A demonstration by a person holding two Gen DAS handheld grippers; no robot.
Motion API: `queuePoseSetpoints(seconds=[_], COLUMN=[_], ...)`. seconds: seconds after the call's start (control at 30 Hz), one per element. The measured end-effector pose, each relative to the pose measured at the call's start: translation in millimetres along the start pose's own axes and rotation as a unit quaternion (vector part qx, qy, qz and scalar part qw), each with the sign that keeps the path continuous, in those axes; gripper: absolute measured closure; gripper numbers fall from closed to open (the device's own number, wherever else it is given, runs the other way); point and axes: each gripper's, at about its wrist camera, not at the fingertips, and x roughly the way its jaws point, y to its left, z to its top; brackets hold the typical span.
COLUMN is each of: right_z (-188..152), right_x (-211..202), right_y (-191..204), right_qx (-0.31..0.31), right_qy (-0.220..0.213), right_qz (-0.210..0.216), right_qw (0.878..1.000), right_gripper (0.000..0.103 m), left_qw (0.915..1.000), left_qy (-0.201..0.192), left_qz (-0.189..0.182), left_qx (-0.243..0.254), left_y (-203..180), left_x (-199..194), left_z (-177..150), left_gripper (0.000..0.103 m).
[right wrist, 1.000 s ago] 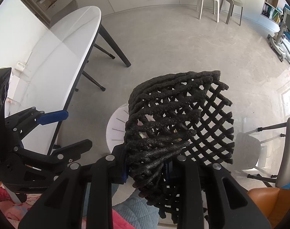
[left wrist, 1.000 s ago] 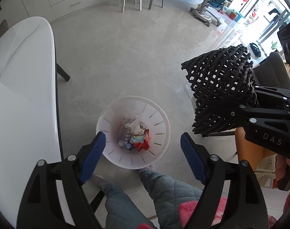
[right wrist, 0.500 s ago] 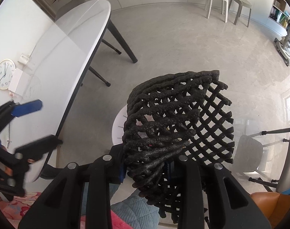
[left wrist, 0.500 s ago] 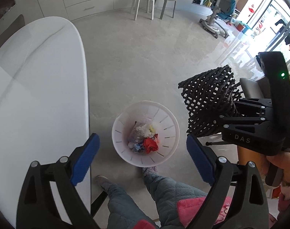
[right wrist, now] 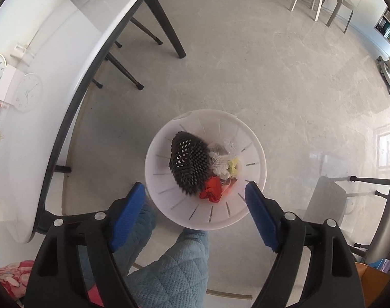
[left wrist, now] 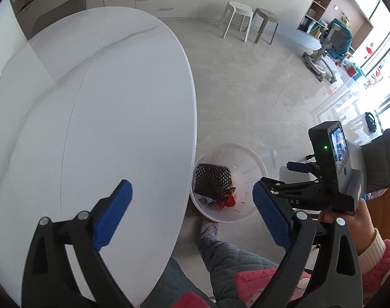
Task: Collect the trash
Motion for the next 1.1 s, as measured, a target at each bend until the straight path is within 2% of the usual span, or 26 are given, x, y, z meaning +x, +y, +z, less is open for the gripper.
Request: queuePoseSetpoints(seconds=[0.1,0.23,0.4,0.5,0.7,0.83,0.97,1.1], right_z=[1,9,30,45,73,91,108,119], right_x=[-11,-36,-74,-96,-127,-140,-155,-169], right_y=[9,20,42,67,128,164,198,235], right_qx=[0.006,0.007,-0.009,-0.036,-0.091,-0.115,-0.135,-0.156], right_qy=[-0.019,-0.045,-0.087,-0.108,-0.143,-0.160,-0.177,-0.191], right_qz=[-0.009,-0.017,-0.009,-0.002,0.018,0.032,0.052,0.062], right_qw=[1.000,0.999,0.996,0.994,0.985,0.980,0.974,0.967], right_gripper=[0.010,0.009,0.002,0.003,0.002,0.002,0.002,0.002], left_qw=[0.9999,0.9998,0.9990,0.9979,0.9919,0.9838,0.9727,0.9585], left_qy=[-0.003,-0.011,-0.023,-0.034,-0.063,-0.086,-0.108,-0.124], left_qz=[0.001,0.007,0.009,0.016,0.056,0.081,0.108,0.135], left_qx=[-0.012,-0.017,-0.037,-0.054,-0.095,-0.135,-0.175,-0.218], left_y=[7,15,34,50,85,117,151,185], left_x=[-3,-8,-19,-29,-55,-77,-101,-125], left_z=[-1,-1,1,3,0,-6,-12,-24], left_gripper=[0.012,0.012,0.012,0.012,0.012,0.008,0.008,0.008])
